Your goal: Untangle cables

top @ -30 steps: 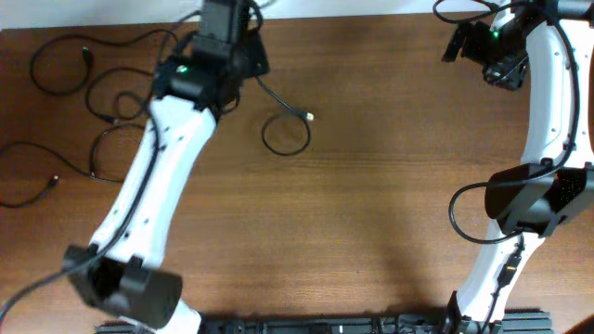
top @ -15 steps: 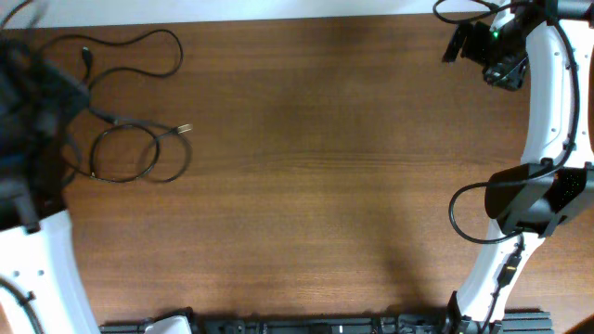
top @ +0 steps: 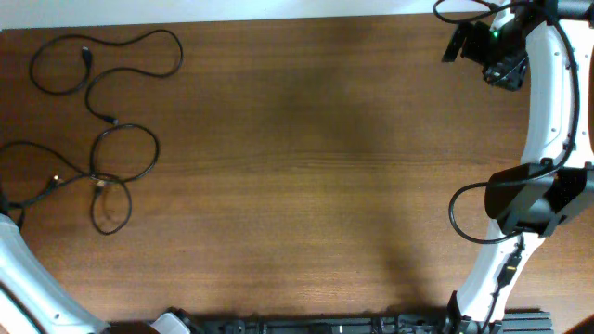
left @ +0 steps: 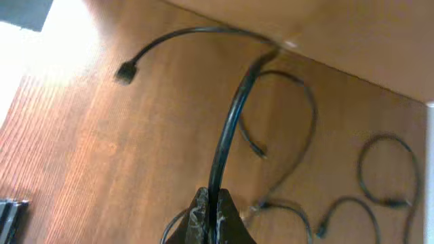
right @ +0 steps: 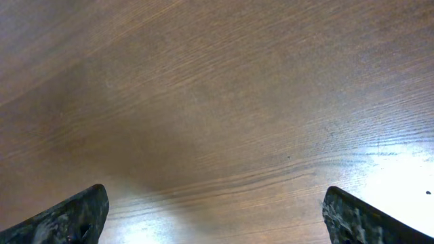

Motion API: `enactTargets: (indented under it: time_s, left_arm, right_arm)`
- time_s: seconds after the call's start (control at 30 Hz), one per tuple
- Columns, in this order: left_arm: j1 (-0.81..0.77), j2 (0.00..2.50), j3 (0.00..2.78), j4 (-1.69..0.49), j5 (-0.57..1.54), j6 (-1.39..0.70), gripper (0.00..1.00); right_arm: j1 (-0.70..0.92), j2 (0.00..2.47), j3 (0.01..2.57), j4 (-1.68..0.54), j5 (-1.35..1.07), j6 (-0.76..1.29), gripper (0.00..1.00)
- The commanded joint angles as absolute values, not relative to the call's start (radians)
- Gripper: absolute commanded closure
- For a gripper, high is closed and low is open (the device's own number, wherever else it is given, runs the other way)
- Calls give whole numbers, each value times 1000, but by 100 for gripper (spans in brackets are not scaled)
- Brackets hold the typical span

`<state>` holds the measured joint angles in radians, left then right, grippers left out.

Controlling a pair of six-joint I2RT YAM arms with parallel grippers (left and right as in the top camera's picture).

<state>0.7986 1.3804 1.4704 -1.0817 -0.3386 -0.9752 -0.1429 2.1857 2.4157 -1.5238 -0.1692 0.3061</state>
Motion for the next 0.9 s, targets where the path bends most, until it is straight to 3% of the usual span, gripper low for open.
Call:
enactTargets:
  time_s: [0.0,0.47,0.53,0.83,0.87]
  left_arm:
    - [830,1385,1360,-971,-367,-982,100]
    - [830,1719,1276,-958,-368,-956,100]
    - [830,1777,1276,-944,-395,-956,95]
    - [829,1950,1276,-959,-423,-910,98]
    - [828,1971,1276,-963,-423,-910,95]
  right_arm:
    - [-145,2185,2412,-1524,-157,295,2]
    - [-145,2185,2412,-1524,-157,295,2]
    - [-145,2185,2412,-1524,-157,295,2]
    - [-144,2185,2412,-1524,-156,295,2]
    - [-144,2185,2412,-1524,-157,295,2]
